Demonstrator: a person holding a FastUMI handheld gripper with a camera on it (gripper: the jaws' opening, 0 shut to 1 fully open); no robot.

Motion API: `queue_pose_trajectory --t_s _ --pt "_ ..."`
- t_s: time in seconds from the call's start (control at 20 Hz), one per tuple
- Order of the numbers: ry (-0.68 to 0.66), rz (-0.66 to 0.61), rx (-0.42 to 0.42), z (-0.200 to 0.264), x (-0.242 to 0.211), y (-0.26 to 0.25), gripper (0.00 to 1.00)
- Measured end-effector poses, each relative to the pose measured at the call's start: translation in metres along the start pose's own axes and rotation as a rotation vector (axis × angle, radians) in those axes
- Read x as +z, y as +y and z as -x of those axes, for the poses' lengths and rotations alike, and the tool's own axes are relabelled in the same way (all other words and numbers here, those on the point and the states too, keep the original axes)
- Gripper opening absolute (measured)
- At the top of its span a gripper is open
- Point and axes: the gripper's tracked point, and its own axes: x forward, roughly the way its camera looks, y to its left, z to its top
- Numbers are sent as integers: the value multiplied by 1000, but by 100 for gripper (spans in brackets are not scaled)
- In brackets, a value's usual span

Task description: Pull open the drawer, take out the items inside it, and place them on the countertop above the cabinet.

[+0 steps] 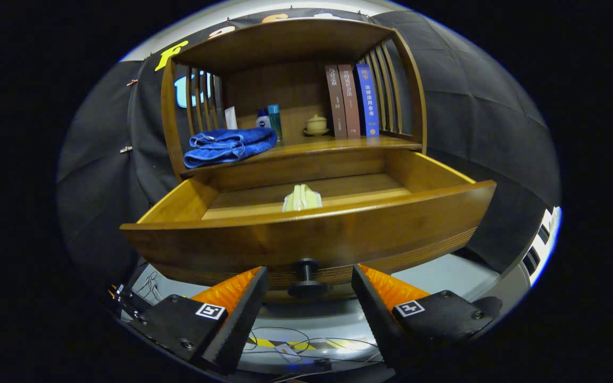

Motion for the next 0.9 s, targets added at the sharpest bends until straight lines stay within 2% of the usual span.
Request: queue_pose_trajectory --t_s 0.25,0.5,0.8,0.9 --pt "-31 37 20 5 67 11 99" --pt "-20 10 33 -37 130 25 99" --pt "119 49 36 -100 140 37 99" --pt "177 63 13 -118 135 34 99"
